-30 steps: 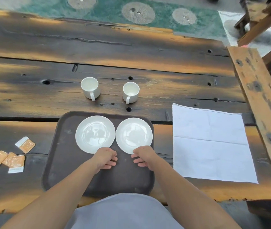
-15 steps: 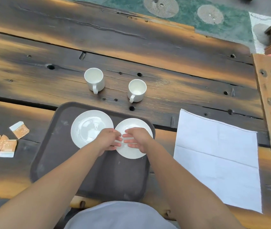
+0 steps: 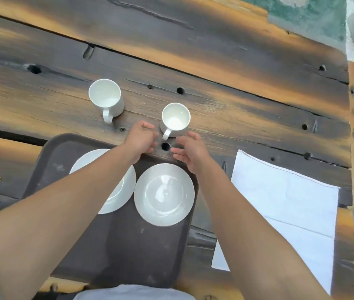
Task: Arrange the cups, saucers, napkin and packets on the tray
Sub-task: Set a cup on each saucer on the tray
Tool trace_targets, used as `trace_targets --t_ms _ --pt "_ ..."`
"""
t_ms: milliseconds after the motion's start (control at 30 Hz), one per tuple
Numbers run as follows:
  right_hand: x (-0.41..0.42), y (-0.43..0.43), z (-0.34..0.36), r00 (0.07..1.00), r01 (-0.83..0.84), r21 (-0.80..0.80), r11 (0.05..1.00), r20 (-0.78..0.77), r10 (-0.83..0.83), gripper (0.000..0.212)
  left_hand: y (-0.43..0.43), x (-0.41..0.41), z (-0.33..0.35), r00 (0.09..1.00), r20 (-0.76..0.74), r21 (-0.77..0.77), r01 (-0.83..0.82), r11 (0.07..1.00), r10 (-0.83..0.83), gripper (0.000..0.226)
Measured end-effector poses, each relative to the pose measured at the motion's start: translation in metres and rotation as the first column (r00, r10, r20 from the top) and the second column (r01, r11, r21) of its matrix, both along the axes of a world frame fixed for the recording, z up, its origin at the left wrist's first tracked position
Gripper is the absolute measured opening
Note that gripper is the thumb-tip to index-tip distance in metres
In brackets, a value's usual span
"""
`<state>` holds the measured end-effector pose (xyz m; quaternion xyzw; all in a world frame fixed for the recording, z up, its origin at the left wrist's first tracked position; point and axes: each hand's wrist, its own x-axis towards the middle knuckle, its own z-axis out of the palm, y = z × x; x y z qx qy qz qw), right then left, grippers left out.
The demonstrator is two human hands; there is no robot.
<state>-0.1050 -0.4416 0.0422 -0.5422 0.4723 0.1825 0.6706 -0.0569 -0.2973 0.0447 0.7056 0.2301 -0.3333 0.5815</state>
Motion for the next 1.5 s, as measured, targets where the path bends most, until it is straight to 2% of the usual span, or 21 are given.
trace_targets --t_ms 167,233,333,533,667,933,1400,1500 --pt "0.024 -0.007 -0.017 0.998 0.004 -0.021 1.000 0.069 -0.002 0.080 -0.013 0.027 -0.019 0.997 0.066 0.006 0.035 0.999 -0.035 0.053" --pt "0.028 -0.007 -0.023 0.996 -0.019 -0.024 1.000 0.090 0.021 0.083 -0.016 0.030 -0.025 0.994 0.089 -0.007 0.067 0.998 -0.066 0.065" --pt "0.031 -0.006 -0.032 0.989 -0.045 -0.037 0.998 0.136 0.050 0.082 -0.021 0.032 -0.034 0.983 0.142 -0.047 0.126 0.991 -0.118 0.071" --pt "0.035 -0.001 -0.037 0.976 -0.054 -0.098 0.994 0.203 0.073 0.078 -0.026 0.025 -0.038 0.959 0.209 0.006 0.196 0.981 -0.193 0.078" --pt "0.033 0.001 -0.032 0.972 -0.061 -0.095 0.994 0.222 0.081 0.082 -0.027 0.019 -0.033 0.963 0.202 0.009 0.180 0.984 -0.178 0.079" --pt "0.008 0.011 -0.006 0.974 -0.084 -0.078 0.993 0.206 0.098 0.075 -0.019 -0.008 -0.020 0.967 0.208 -0.002 0.151 0.989 -0.147 0.079" --pt "-0.093 0.033 0.046 0.943 -0.145 -0.139 0.980 0.282 0.179 0.077 0.013 -0.110 0.032 0.919 0.339 0.127 0.168 0.977 -0.203 0.068" --pt "-0.121 0.038 0.049 0.938 -0.160 -0.130 0.978 0.288 0.192 0.078 0.017 -0.138 0.035 0.916 0.349 0.133 0.159 0.978 -0.196 0.072"
